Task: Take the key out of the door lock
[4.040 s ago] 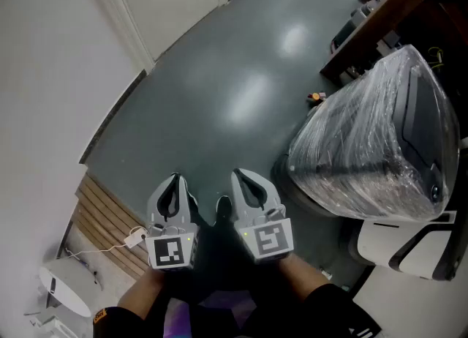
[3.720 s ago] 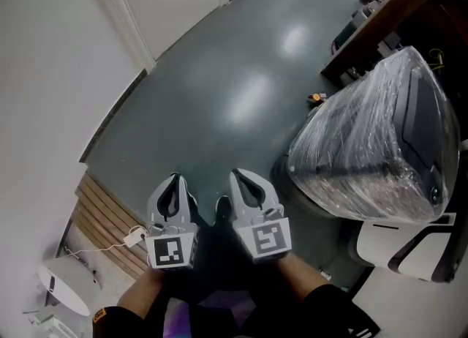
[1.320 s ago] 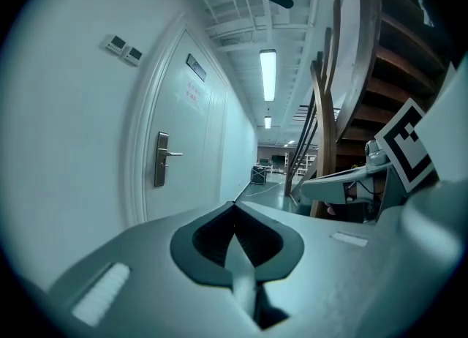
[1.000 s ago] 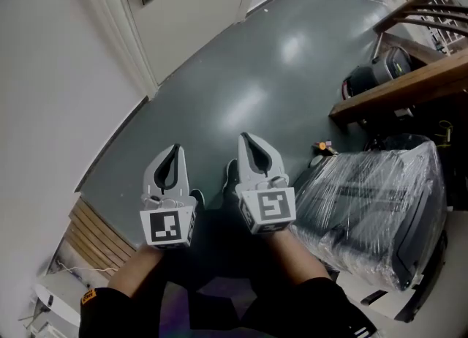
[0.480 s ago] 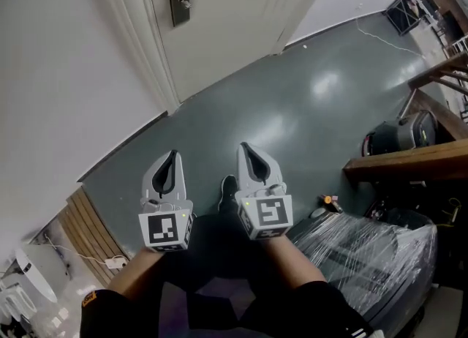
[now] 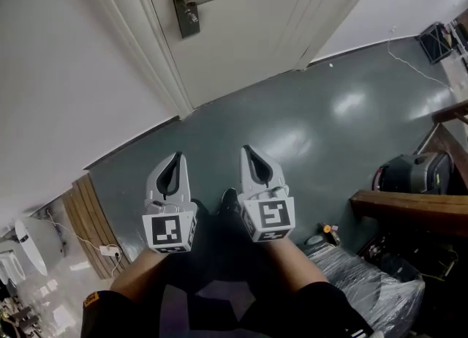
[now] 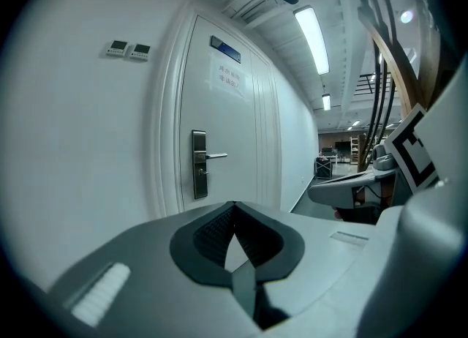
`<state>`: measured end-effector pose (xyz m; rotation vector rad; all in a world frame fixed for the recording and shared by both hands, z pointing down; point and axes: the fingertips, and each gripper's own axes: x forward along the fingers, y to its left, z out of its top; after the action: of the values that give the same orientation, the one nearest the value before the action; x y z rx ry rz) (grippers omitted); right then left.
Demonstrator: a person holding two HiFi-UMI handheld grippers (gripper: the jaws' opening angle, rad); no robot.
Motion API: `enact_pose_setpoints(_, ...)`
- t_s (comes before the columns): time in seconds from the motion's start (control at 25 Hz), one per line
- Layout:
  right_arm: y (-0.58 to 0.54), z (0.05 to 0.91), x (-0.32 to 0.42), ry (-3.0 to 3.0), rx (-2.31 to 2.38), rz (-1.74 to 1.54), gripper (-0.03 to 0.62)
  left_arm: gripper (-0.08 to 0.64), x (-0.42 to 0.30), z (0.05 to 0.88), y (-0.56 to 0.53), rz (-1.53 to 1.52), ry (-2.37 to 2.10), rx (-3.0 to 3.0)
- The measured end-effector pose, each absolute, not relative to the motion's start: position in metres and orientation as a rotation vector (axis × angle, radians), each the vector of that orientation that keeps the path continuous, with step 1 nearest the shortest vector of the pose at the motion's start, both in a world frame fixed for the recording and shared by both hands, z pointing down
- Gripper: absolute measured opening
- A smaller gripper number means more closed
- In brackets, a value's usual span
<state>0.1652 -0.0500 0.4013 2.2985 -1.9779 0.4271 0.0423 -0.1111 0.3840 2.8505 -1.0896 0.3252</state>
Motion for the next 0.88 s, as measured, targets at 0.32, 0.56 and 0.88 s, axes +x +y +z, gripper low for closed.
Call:
enact_pose_setpoints(0.32,-0.085,0.411,0.177,-2.035,2.226,0.469,-0.008,0.018,0.045,0.392,-0.142,0.336,-1.181,2.792)
enact_pose_setpoints(0.56,-0.121,0.421,0.189,-2.012,2.200,0.499,-0.008,0.018,0.060,0.401,-0.184,0.312,-1.161,2.770)
enact_pose_setpoints(0.88,-0.194,0.414,0.214,-1.957,2.233,0.509,-0.008,0.018,0.083,0.393,-0.265,0.248,-1.129,2.814)
